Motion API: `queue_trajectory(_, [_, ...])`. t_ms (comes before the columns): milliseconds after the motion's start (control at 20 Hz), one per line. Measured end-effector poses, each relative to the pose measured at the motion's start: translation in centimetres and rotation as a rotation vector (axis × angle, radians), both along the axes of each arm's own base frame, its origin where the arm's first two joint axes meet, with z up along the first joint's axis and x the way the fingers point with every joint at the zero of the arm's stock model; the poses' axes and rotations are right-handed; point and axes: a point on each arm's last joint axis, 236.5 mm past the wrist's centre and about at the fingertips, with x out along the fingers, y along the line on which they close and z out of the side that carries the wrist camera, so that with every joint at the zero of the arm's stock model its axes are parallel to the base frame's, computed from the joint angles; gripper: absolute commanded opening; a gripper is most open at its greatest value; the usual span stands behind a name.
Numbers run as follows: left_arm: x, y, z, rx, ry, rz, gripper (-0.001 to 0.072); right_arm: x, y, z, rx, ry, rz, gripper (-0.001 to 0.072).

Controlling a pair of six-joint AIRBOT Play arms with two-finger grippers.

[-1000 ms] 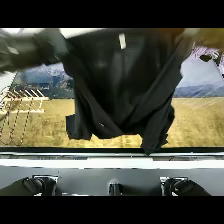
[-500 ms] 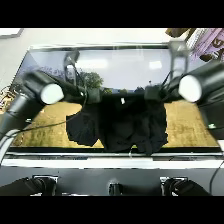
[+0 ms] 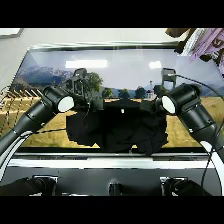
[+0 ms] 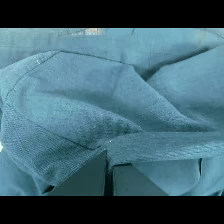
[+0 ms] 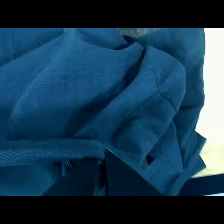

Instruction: Fold the clothes and pants, and hang the long-sleeved shirts on hangers.

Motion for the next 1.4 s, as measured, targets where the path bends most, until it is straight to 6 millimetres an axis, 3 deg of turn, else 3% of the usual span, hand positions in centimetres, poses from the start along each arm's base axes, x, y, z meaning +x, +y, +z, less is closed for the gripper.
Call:
queue_trajectory(250, [1.5, 0.8, 0.3, -0.027, -0.026, 0.045, 0.0024, 1.8, 1.0, 0.5, 0.042, -0.08, 0.009, 0.0037])
queue_trajectory(300, [1.9, 0.9, 0.4, -0.034, -0.034, 0.054, 0.007, 2.2, 1.3, 0.7, 0.051, -0.098, 0.014, 0.0037])
queue_trajectory(400, [2.3, 1.9, 0.2, -0.014, -0.038, 0.069, 0.0566, 2.8, 1.0, 0.7, 0.034, -0.117, 0.016, 0.0037])
queue_trajectory(450, [2.9, 2.0, 0.5, -0.025, -0.055, 0.081, 0.0614, 3.4, 1.2, 0.8, 0.039, -0.138, 0.022, 0.0037])
queue_trajectory(550, [3.1, 2.3, 1.2, -0.071, -0.045, 0.101, 0.0614, 3.6, 2.6, 0.6, 0.079, -0.14, 0.05, 0.0037])
queue_trajectory(600, [3.7, 3.5, 1.8, -0.07, -0.056, 0.119, 0.0614, 3.9, 2.7, 0.7, 0.081, -0.149, 0.062, 0.0037])
queue_trajectory(700, [4.6, 7.4, 3.1, -0.045, -0.076, 0.164, 0.0614, 4.1, 3.2, 0.7, 0.086, -0.157, 0.091, 0.0037])
queue_trajectory(800, [5.0, 12.6, 4.6, -0.025, -0.084, 0.231, 0.0613, 4.2, 3.5, 0.7, 0.084, -0.159, 0.119, 0.0037])
queue_trajectory(950, [4.7, 23.1, 7.5, 0.046, -0.142, 0.367, 0.0607, 4.2, 3.7, 0.7, 0.077, -0.158, 0.148, 0.0037])
queue_trajectory(1100, [1.9, 32.5, 8.4, 0.166, -0.132, 0.458, 0.0599, 4.2, 3.8, 0.6, 0.074, -0.157, 0.159, 0.0037])
queue_trajectory(1200, [-0.9, 36.5, 7.7, 0.218, -0.058, 0.495, 0.0599, 4.1, 3.8, 0.6, 0.074, -0.155, 0.165, 0.0037])
queue_trajectory(1400, [-5.4, 41.4, 5.7, 0.256, 0.068, 0.593, 0.0627, 3.7, 3.7, 0.4, 0.066, -0.135, 0.167, 0.0037])
